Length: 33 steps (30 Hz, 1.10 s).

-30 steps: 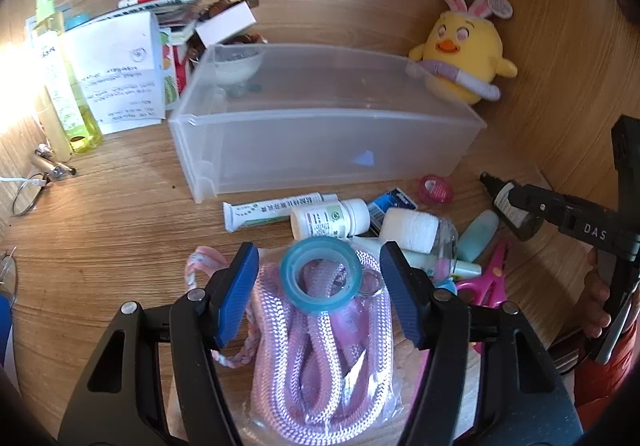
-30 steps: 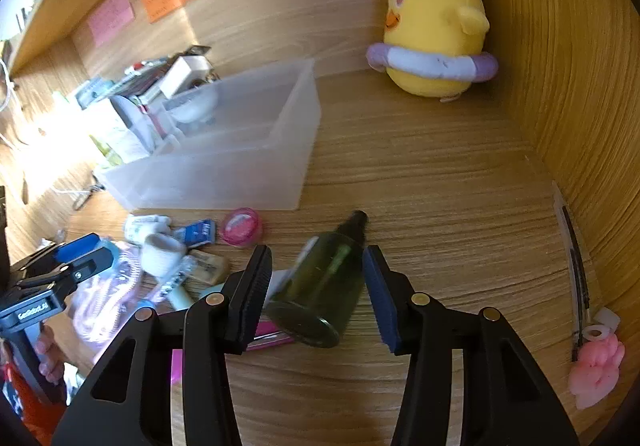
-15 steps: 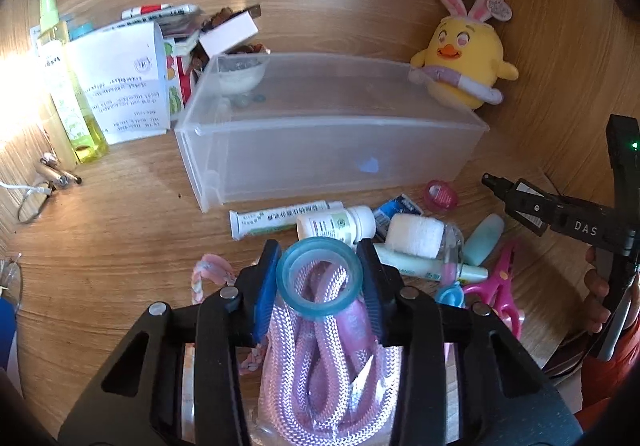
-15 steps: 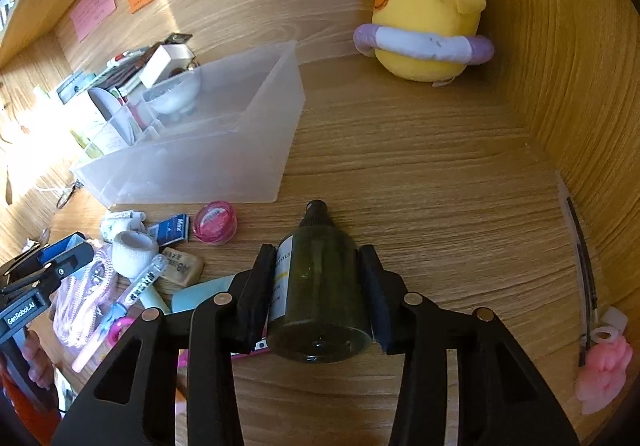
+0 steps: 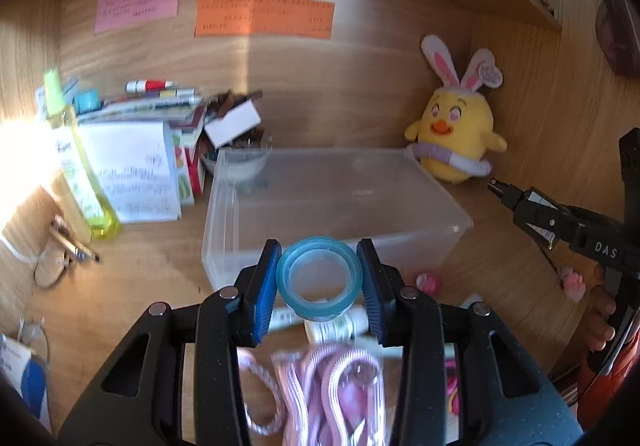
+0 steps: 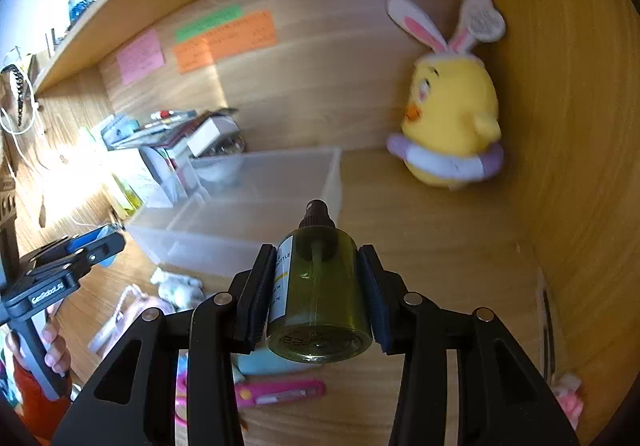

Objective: Organize objects
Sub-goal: 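Grasp the green bottle with the right gripper while the left grasps the blue tape roll, then drop the blue tape roll into the clear box with the left gripper while the right drops the bottle in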

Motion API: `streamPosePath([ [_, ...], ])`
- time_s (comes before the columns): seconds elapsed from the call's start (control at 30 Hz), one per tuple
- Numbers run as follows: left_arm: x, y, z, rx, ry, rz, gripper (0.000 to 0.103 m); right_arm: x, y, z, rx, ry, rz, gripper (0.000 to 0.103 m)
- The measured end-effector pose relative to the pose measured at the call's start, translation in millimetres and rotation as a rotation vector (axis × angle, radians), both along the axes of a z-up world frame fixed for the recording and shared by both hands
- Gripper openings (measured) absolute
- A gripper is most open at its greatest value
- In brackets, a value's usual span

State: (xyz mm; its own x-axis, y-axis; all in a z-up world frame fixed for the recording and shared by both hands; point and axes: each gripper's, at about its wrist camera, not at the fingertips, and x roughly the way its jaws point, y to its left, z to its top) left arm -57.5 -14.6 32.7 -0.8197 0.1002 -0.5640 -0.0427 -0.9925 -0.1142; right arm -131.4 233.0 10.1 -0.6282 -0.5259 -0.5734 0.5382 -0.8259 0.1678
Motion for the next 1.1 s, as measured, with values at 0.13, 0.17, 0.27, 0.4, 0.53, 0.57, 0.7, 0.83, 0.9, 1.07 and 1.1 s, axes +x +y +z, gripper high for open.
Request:
streamPosePath([
  [0.13,-15,-3,8,-0.009,0.006,0.0,0.039,-3,-16,15,0.022,0.053,0.015,0.038],
  [0.17,-19,-5,8,-0.006,0.0,-0.002,0.039,-3,-19,16,0.027,0.062,0.018,0.038],
  [0.27,-33,-11,5,0.01,-0.038,-0.008,0.039,-9,-32,17,0.036,0.064,0.042,0.038],
  [0.4,-53,-18,-6,0.018,-0.104,-0.005,0.039,-24,-49,9,0.034,0.016,0.076,0.038],
  [0.53,-69,-24,-20,0.03,-0.172,-0.015,0.039,-41,-62,-3,0.034,-0.044,0.094,0.038],
  [0.57,-72,-25,-23,0.032,-0.185,-0.017,0.039,-44,-65,-6,0.04,-0.054,0.097,0.038],
  [0.7,-79,-25,-29,0.021,-0.212,-0.024,0.039,-58,-77,-21,0.067,-0.104,0.116,0.038],
  [0.83,-86,-23,-31,-0.002,-0.222,-0.035,0.039,-66,-89,-29,0.096,-0.127,0.127,0.038],
  [0.9,-88,-22,-32,-0.005,-0.23,-0.043,0.039,-69,-95,-32,0.105,-0.134,0.137,0.038],
  [1.07,-92,-19,-36,-0.001,-0.253,-0.073,0.04,-76,-109,-41,0.141,-0.153,0.16,0.038],
  [1.1,-92,-19,-36,0.0,-0.254,-0.076,0.043,-76,-111,-43,0.144,-0.159,0.162,0.038],
])
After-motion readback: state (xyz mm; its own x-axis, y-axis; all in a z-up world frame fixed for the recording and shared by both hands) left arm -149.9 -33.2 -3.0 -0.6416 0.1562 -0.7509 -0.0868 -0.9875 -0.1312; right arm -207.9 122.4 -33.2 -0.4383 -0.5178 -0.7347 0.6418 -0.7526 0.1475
